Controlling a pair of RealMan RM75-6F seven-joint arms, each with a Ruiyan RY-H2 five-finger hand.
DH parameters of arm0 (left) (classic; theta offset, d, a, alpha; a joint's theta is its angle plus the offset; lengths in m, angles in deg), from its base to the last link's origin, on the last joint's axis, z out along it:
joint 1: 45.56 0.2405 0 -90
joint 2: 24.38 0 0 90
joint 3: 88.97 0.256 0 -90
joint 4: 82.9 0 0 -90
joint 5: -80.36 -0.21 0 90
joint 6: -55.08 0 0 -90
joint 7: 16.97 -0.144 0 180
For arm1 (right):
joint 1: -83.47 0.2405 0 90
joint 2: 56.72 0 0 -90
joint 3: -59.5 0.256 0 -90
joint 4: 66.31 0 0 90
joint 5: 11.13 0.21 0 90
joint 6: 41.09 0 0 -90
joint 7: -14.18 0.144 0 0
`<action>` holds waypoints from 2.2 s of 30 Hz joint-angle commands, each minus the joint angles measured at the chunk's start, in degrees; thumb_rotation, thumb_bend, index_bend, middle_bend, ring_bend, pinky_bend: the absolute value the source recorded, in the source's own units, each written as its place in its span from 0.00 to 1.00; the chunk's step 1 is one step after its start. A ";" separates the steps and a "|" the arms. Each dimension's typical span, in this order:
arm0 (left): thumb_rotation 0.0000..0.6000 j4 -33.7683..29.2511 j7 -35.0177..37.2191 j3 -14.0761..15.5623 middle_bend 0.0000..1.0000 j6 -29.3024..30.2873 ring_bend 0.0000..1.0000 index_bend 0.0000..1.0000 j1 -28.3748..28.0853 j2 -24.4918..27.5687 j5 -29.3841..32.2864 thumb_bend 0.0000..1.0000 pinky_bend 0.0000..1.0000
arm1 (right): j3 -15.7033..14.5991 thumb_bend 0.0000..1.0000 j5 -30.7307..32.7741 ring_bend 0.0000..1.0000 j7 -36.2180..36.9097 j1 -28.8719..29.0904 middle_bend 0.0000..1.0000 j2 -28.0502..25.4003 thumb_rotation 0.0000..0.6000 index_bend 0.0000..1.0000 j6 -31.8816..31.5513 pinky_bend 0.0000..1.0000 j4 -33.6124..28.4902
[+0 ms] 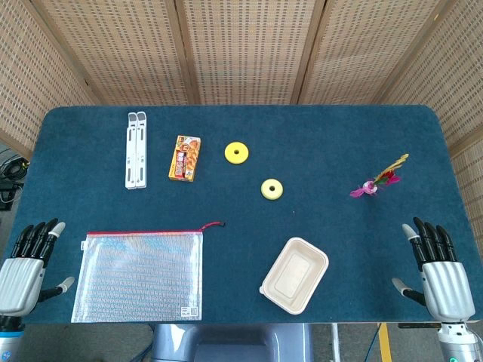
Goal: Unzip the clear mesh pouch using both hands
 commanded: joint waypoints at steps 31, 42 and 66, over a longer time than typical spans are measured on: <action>1.00 5.02 -24.63 -18.56 0.97 -40.84 0.92 0.32 -37.86 -18.94 35.06 0.01 0.99 | 3.00 0.00 6.60 0.00 -3.05 1.27 0.00 1.98 1.00 0.07 2.51 0.00 2.20; 1.00 15.63 -32.01 -18.05 0.98 -42.20 0.94 0.41 -49.52 -30.32 50.57 0.31 1.00 | 3.89 0.00 9.84 0.00 -2.97 1.99 0.00 2.55 1.00 0.07 4.54 0.00 3.62; 1.00 25.18 -27.89 -13.46 0.98 -42.43 0.94 0.49 -54.57 -37.03 53.59 0.39 1.00 | 3.98 0.00 11.28 0.00 -1.65 2.25 0.00 2.35 1.00 0.07 5.30 0.00 4.20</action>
